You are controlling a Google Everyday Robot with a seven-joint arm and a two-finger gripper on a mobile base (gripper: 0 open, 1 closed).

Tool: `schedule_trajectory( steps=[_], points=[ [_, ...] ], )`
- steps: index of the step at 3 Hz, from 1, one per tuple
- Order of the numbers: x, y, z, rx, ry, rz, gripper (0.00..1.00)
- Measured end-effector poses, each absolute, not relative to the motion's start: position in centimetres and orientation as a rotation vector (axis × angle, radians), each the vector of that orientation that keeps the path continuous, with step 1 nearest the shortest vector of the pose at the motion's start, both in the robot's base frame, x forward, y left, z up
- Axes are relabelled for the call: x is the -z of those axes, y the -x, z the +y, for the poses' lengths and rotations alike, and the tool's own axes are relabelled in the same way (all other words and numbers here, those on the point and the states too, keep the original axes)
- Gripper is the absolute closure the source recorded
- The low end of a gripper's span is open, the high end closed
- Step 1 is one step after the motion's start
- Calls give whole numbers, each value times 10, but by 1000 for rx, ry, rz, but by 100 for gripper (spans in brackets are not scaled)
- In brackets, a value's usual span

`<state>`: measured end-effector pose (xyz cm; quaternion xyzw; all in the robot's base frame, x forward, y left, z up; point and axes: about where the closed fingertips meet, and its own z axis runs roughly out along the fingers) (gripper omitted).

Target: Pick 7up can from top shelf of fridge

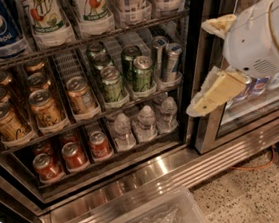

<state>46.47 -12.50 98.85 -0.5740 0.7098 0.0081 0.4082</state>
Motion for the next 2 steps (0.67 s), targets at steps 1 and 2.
schedule_trajectory(
  steps=[1,2],
  points=[
    [-1000,-476,-109,-68,1367,1686,0],
    [-1007,-475,-102,-93,1354,1667,0]
  ],
)
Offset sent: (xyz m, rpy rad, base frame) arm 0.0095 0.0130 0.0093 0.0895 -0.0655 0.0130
